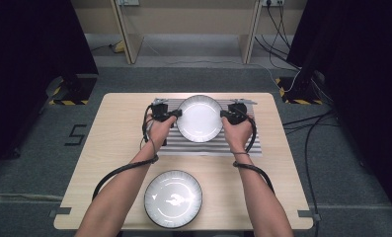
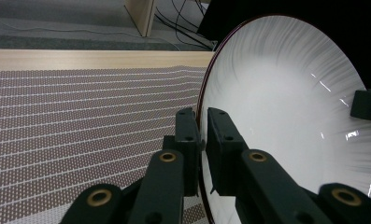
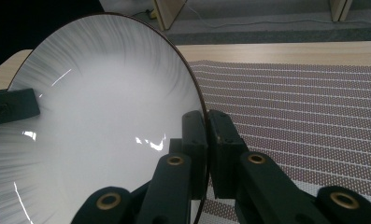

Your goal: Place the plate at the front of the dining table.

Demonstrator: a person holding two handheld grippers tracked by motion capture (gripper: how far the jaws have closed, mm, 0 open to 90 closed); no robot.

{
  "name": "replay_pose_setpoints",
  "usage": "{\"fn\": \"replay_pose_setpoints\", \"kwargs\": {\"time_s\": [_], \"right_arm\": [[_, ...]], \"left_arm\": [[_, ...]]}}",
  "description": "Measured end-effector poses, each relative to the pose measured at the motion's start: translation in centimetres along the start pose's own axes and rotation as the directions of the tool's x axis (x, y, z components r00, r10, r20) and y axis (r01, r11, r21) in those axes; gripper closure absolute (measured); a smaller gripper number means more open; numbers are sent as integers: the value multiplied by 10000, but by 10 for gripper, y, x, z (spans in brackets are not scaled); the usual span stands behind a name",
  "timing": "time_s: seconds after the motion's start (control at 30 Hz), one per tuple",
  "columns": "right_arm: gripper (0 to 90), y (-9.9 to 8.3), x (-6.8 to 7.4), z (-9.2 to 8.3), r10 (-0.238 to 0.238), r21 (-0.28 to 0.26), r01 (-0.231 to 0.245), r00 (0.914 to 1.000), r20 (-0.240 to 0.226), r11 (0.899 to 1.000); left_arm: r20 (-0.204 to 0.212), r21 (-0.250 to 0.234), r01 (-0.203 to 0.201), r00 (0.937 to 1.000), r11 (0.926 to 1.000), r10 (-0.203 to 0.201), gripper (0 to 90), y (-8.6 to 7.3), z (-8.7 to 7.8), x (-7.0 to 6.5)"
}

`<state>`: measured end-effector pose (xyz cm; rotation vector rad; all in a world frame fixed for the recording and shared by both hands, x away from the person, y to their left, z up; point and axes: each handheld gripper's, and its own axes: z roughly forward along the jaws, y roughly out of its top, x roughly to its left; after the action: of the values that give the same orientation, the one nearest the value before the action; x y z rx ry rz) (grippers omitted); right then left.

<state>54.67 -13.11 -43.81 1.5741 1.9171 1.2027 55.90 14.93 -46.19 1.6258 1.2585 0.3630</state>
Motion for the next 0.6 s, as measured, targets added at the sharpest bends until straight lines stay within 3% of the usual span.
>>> {"fn": "replay_pose_setpoints", "kwargs": {"time_s": [0.6], "right_arm": [[862,-6,-2,7,-20,217,18,9999,106,9998]], "left_arm": [[-89,169,90,9999,9998,-89,827,-8,6,2]]}}
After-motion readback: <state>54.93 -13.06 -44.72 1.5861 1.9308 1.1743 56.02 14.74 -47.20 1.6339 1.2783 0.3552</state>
